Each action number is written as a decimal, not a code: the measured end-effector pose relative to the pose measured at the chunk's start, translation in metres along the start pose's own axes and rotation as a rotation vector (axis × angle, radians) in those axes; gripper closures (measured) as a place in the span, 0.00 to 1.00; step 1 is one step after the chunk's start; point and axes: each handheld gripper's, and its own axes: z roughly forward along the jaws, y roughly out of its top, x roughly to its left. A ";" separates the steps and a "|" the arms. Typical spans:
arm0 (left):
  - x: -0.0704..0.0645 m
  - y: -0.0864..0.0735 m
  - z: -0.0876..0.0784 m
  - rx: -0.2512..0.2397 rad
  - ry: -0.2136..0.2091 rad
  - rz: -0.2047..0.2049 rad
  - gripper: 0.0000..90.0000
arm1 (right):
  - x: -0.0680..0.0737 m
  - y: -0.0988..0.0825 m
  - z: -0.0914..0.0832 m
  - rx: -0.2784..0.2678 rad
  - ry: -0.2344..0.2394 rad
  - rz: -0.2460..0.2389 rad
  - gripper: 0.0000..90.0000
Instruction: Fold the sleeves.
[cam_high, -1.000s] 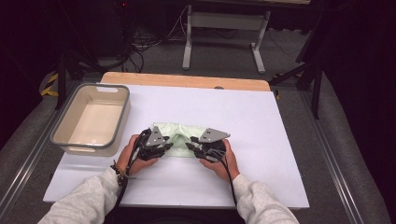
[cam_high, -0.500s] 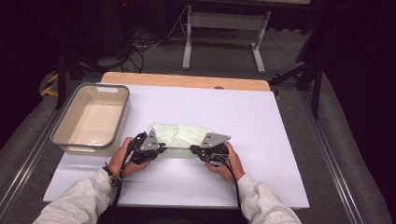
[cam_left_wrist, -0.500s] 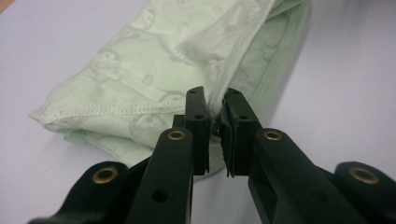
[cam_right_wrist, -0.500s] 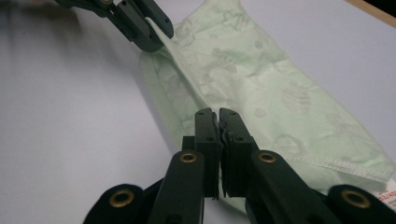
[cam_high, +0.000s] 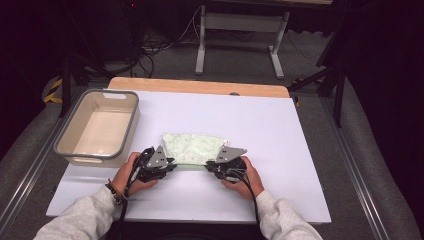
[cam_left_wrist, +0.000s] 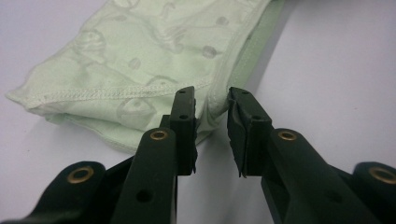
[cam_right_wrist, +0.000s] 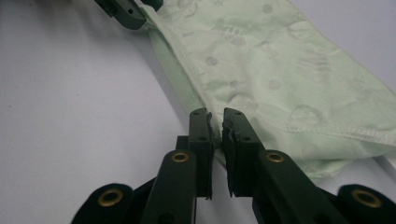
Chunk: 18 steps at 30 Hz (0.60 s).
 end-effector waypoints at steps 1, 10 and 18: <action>-0.001 0.000 -0.003 -0.005 -0.002 0.003 0.80 | -0.001 -0.001 -0.002 -0.010 0.004 0.015 0.91; 0.010 -0.001 -0.015 -0.106 -0.043 -0.045 0.84 | -0.002 0.002 -0.022 -0.072 0.009 0.024 1.00; 0.015 0.006 0.002 -0.119 -0.070 -0.092 0.91 | -0.005 0.007 -0.010 -0.092 -0.035 0.050 1.00</action>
